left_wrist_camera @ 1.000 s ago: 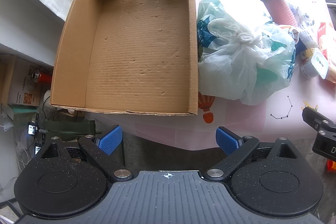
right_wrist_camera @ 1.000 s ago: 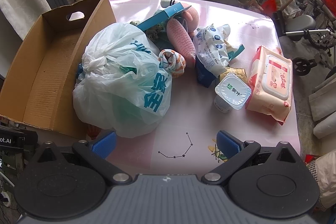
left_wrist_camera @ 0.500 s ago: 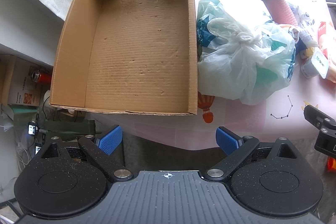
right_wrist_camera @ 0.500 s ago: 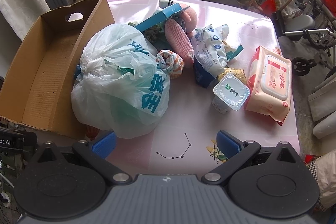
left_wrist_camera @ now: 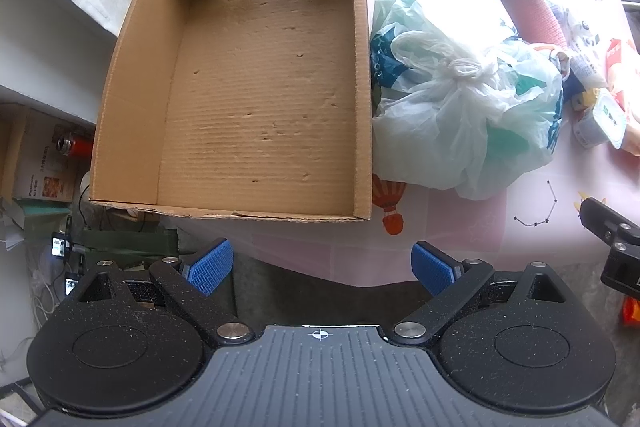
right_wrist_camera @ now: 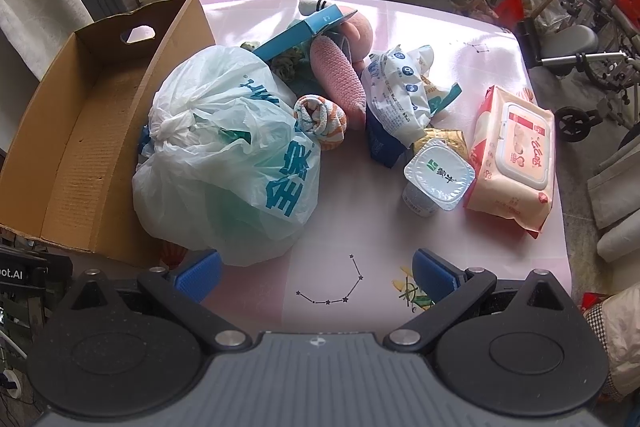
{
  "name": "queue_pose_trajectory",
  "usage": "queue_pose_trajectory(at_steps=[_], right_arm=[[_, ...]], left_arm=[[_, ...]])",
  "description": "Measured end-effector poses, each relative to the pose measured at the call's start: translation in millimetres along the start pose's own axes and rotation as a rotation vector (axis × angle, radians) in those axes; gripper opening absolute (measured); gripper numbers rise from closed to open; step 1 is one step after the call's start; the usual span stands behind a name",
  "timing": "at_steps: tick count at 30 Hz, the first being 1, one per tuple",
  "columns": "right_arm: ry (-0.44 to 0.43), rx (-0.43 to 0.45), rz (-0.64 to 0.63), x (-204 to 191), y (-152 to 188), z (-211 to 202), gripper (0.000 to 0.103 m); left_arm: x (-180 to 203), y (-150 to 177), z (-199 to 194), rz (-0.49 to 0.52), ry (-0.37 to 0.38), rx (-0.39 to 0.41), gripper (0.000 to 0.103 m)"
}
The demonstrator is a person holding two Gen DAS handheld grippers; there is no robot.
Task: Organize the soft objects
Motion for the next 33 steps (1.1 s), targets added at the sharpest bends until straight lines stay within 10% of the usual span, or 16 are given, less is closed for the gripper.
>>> queue_pose_trajectory(at_steps=[22,33], right_arm=[[-0.115,0.077,0.199,65.3,-2.7,-7.5,0.082],[-0.228,0.101,0.07,114.6,-52.9,32.7,0.075]], left_arm=[[23.8,-12.1,-22.7,0.019,0.066,0.133,0.096],[107.1,-21.6,-8.4,-0.009,0.144,0.198,0.088]])
Point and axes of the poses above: each gripper's, at about its wrist camera, not at the fingertips, and z roughly the way its jaws point, x to its right, y to its underside, the point moved 4 cm from there along z, roughly the way its jaws point, and after that the axes turned 8 degrees about y, right-handed, at the moved point
